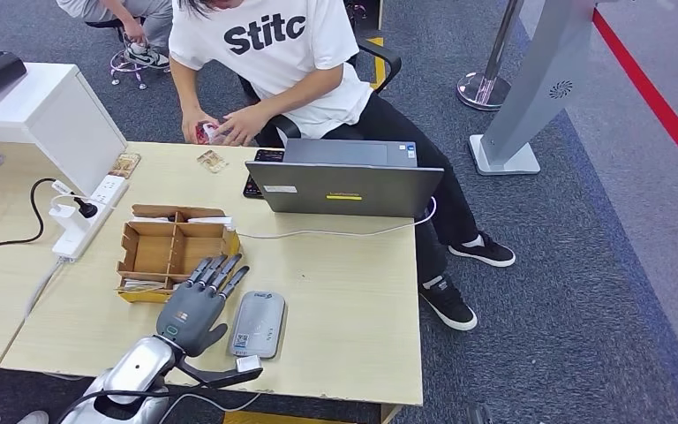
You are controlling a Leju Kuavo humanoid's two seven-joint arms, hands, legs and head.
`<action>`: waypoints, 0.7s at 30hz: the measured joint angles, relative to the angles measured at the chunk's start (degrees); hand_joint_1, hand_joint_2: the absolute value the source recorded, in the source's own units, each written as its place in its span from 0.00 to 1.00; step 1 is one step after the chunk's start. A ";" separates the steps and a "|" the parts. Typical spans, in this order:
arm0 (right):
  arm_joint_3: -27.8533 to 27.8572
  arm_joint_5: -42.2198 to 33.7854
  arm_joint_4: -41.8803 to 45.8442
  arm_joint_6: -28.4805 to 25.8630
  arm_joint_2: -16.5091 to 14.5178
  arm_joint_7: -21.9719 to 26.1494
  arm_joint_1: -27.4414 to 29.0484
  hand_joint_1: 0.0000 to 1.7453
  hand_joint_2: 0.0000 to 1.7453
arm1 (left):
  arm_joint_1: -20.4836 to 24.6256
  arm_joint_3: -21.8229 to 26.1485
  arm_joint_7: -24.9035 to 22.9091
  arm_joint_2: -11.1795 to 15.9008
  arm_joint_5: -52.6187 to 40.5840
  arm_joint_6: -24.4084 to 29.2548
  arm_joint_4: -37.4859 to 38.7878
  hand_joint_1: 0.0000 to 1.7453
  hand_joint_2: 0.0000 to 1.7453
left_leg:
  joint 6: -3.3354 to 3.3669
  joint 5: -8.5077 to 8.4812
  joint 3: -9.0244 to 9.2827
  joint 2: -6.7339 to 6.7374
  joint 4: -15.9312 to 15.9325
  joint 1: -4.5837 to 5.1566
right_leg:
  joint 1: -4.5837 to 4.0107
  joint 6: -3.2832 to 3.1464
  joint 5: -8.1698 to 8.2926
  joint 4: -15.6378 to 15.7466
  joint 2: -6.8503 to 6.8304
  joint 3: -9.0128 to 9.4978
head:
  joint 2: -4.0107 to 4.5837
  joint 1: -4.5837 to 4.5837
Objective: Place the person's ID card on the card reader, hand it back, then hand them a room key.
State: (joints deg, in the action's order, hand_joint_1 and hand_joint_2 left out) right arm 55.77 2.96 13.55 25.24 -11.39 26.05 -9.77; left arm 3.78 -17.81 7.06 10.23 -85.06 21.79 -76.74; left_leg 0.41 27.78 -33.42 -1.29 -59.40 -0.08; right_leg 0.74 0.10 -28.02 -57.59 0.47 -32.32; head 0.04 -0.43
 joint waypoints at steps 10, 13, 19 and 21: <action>0.01 -0.01 0.00 0.16 0.00 -0.13 0.07 0.00 1.00 | -0.01 3.88 -0.57 0.02 -1.68 0.60 0.36 0.00 1.00 | 0.00 0.00 0.00 0.00 0.00 0.00 | 0.00 0.00 0.00 0.00 0.00 0.00 | 0.00 -0.01; 0.01 -0.01 0.00 0.30 0.00 -0.23 0.07 0.00 1.00 | -0.01 5.10 -0.57 0.01 -1.48 0.87 0.72 0.00 1.00 | 0.00 0.00 0.00 0.00 0.00 0.00 | -0.01 0.00 0.00 0.00 0.00 0.00 | 0.00 -0.01; 0.01 0.01 0.00 0.42 0.00 -0.44 0.07 0.00 1.00 | 0.01 7.00 -0.29 -0.21 -1.23 1.50 1.71 0.00 1.00 | 0.00 0.00 0.00 0.00 0.00 0.00 | 0.00 0.00 0.00 0.00 0.00 0.00 | 0.00 0.00; 0.01 0.03 0.00 0.42 0.00 -0.51 0.07 0.00 1.00 | 0.00 7.40 -0.04 -0.33 -0.97 1.62 2.02 0.00 1.00 | 0.00 0.00 0.00 0.00 0.00 0.00 | 0.00 0.00 0.00 0.00 0.00 0.00 | 0.00 0.00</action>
State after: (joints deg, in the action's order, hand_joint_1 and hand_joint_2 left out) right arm 55.78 2.99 13.55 25.66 -11.39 25.53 -9.70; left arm 3.79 -10.40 7.03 9.91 -86.03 23.41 -74.72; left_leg 0.41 27.78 -33.42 -1.29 -59.40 -0.08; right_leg 0.74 0.09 -28.02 -57.59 0.46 -32.32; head 0.04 -0.43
